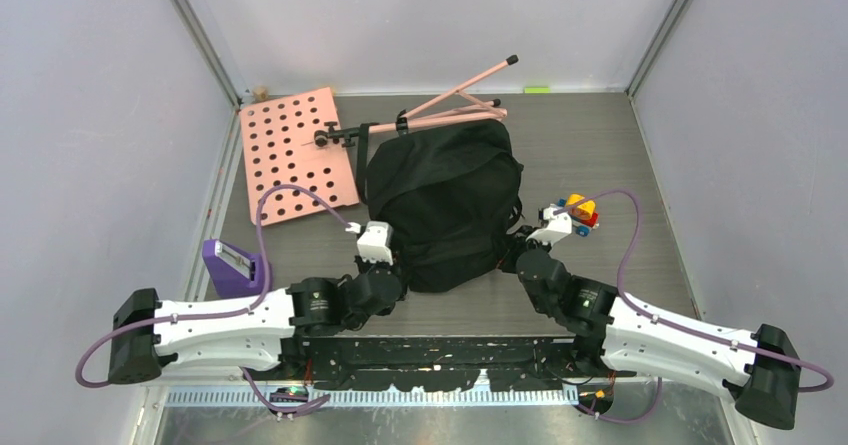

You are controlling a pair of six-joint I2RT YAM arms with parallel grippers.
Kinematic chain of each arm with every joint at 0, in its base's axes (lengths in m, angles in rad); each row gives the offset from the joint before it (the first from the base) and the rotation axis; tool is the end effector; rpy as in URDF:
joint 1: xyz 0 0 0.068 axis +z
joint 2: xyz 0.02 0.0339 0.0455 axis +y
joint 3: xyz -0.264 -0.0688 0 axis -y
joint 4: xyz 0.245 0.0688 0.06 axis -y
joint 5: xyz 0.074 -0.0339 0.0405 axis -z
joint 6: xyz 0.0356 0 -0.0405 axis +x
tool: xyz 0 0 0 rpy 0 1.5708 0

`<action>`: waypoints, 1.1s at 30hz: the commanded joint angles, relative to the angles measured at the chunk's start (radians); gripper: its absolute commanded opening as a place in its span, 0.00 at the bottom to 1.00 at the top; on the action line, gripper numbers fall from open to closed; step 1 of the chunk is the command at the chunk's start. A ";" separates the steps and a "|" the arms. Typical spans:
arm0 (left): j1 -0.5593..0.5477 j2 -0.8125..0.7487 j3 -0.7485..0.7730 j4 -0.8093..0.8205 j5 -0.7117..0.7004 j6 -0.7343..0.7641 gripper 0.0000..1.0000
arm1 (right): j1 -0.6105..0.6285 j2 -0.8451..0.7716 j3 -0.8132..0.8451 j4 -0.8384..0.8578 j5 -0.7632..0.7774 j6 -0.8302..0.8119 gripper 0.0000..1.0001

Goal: Pack the student bag
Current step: Zip the student bag at the center of the board, then reset both arms

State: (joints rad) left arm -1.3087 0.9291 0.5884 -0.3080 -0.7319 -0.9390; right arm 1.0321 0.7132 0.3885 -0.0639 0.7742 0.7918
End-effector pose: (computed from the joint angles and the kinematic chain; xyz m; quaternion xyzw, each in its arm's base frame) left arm 0.0730 -0.1803 0.2390 -0.0028 0.8513 -0.2361 0.4685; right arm 0.1054 0.1278 0.2272 0.1167 0.7886 0.2161 0.5638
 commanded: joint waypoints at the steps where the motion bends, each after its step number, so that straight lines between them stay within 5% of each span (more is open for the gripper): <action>1: 0.027 0.030 0.008 -0.094 -0.009 0.166 0.54 | -0.032 0.017 0.090 -0.039 0.185 -0.125 0.02; 2: 0.029 0.035 0.010 -0.069 0.020 0.203 0.71 | -0.032 0.022 0.096 -0.044 0.162 -0.165 0.12; 4: 0.029 0.037 0.015 -0.043 0.064 0.272 0.87 | -0.032 0.029 0.112 -0.049 0.108 -0.234 0.38; 7: 0.051 0.030 0.014 -0.008 0.165 0.390 0.97 | -0.036 0.030 0.152 -0.102 0.073 -0.308 0.74; 9: 0.089 0.018 0.015 -0.025 0.235 0.418 0.99 | -0.040 0.026 0.182 -0.152 0.059 -0.345 0.85; 18: 0.304 -0.199 -0.013 -0.125 0.423 0.521 1.00 | -0.166 -0.044 0.266 -0.315 -0.104 -0.450 0.99; 24: 0.403 -0.336 0.005 -0.181 0.497 0.516 1.00 | -0.387 -0.057 0.286 -0.376 -0.260 -0.451 1.00; 33: 0.507 -0.354 0.261 -0.431 0.193 0.548 1.00 | -0.633 -0.111 0.304 -0.406 -0.210 -0.349 1.00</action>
State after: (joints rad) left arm -0.8761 0.5510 0.7010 -0.6327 -0.3794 -0.4362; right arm 0.4564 0.6273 0.6346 -0.4664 0.5468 0.4080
